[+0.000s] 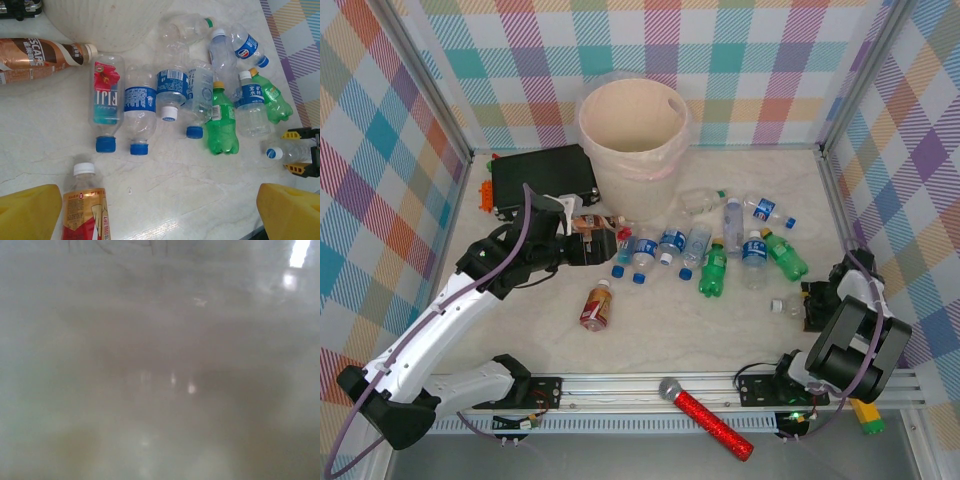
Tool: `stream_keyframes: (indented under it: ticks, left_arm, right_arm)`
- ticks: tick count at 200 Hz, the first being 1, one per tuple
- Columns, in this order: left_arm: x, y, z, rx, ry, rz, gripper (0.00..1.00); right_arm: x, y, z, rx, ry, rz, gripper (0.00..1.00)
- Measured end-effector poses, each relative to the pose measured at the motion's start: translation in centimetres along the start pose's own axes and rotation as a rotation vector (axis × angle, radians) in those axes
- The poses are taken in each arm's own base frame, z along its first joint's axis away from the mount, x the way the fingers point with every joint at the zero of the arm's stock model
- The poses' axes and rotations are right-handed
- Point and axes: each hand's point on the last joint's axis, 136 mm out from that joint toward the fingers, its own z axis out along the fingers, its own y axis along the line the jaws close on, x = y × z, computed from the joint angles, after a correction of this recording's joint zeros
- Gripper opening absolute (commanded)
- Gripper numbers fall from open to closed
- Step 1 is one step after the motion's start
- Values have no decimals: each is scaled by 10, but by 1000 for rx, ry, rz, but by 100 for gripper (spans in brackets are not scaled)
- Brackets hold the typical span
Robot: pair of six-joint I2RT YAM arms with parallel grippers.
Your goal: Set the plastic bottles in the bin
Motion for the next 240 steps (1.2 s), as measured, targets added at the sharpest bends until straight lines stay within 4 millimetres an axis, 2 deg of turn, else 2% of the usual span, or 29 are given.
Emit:
stream_keyframes:
  ticks: [29, 84, 114, 145, 180, 210, 240]
  left_arm:
    - [0, 0, 0, -3, -2, 0, 99]
    - [-1, 1, 0, -6, -4, 0, 99]
    - [-2, 3, 0, -15, -11, 4, 100]
    - [-4, 6, 0, -34, -23, 8, 99]
    - [-10, 13, -2, -77, -55, 11, 100]
    - [-23, 17, -9, -119, -112, 9, 99]
    - [-31, 25, -24, -161, -172, 4, 99]
  right_arm:
    - [-3, 3, -8, -30, -32, -20, 61]
    - [-2, 13, -41, -147, -108, -96, 60]
    - [1, 34, -77, -276, -144, -170, 60]
    - [11, 71, -126, -400, -178, -287, 59]
    - [52, 114, -184, -539, -211, -499, 55]
    - [105, 155, -235, -646, -218, -700, 55]
    - [163, 197, -271, -720, -235, -894, 57]
